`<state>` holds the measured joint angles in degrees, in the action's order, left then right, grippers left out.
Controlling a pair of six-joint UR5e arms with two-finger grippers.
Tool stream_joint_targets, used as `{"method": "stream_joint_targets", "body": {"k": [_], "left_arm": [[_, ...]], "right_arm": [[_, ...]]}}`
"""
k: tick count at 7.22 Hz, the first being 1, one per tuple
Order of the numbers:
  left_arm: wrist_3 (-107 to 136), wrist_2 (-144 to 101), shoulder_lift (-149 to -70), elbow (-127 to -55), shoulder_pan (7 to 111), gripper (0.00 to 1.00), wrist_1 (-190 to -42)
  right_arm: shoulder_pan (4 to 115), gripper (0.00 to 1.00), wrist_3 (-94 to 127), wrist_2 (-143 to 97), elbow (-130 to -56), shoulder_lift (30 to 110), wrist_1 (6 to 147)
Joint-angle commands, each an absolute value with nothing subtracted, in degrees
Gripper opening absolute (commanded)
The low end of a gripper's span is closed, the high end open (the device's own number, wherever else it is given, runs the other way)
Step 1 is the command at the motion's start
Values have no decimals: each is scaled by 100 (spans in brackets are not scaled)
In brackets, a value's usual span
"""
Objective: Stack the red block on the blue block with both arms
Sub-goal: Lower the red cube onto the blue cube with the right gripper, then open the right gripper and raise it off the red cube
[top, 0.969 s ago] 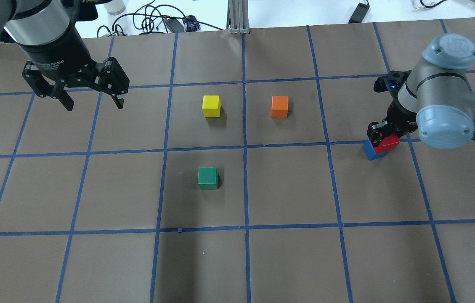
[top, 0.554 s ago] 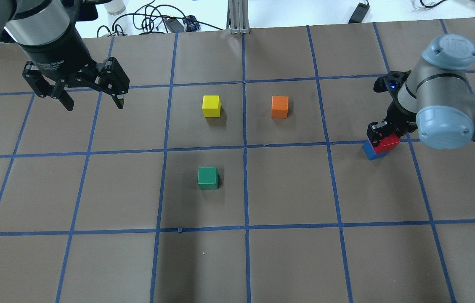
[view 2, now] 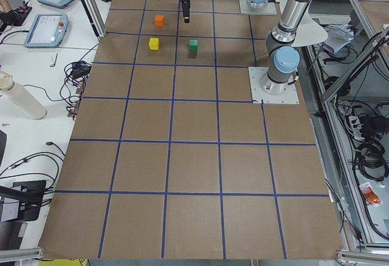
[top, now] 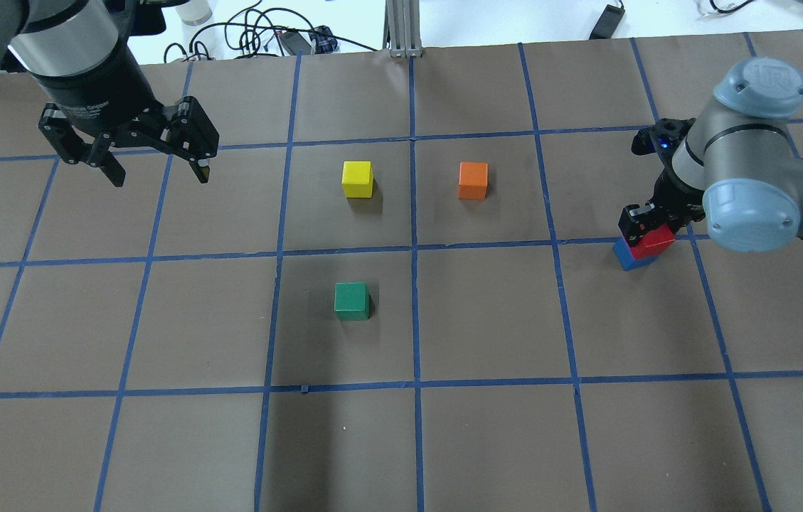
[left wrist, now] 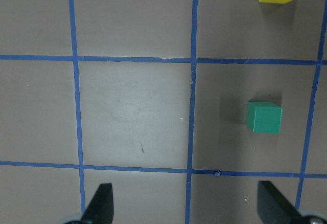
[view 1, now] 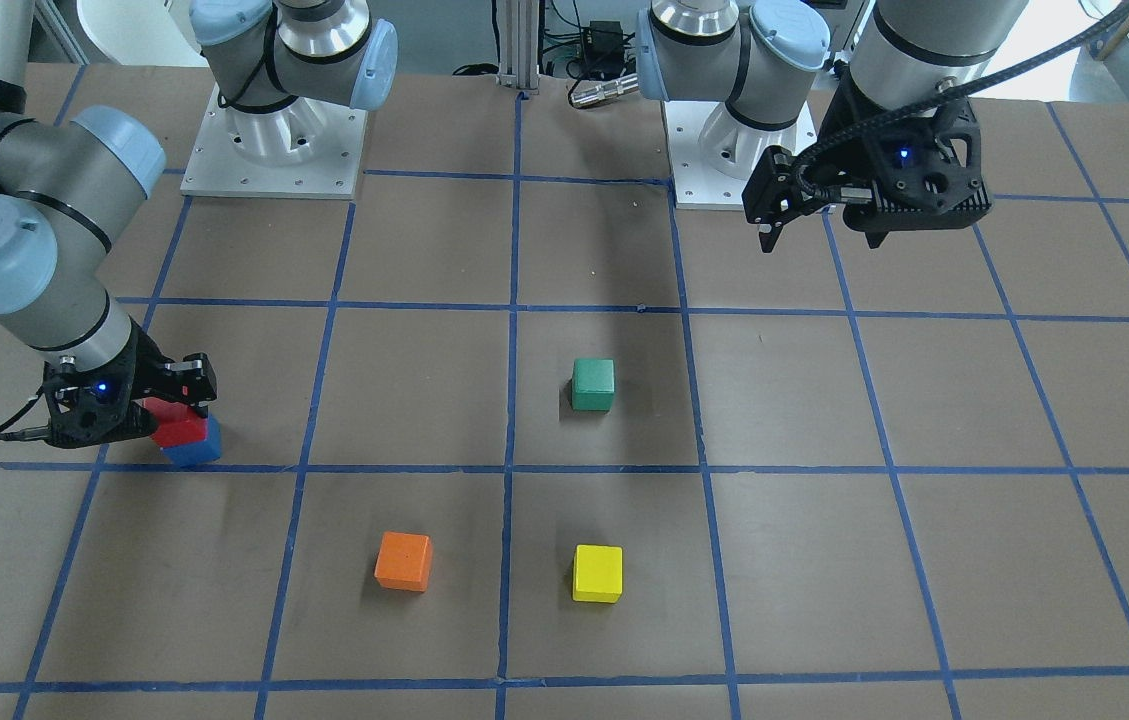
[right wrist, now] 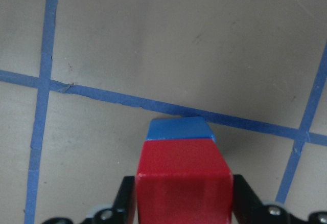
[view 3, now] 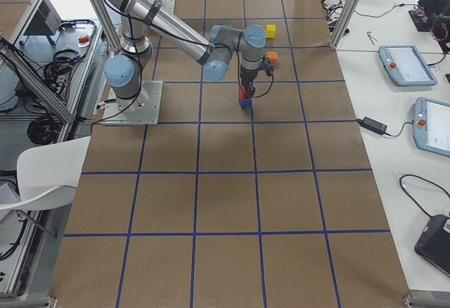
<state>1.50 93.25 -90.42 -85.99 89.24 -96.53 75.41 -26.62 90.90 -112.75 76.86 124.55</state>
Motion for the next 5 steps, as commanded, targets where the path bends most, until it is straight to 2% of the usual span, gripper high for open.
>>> {"method": "stream_joint_targets", "body": {"k": [1,2,3,5], "left_arm": [[123,9325,-9053,-8587,8930,100,-9633],[123,9325,-9044,-8604,8930,100,-9589],[123,9325,-9035,-8604,8930,100,-9589],[114,9325,-9035,-8604,8930,100,-9580]], "right_arm": [[7532,88,-2619,9097,-11215,7717,12384],[7550,98,-2576,9088,-11093,7830,12297],[7550,100,-2540,9062,-10926,8057,11878],[7576,100,-2113,9105,-10077,8532,10126]]}}
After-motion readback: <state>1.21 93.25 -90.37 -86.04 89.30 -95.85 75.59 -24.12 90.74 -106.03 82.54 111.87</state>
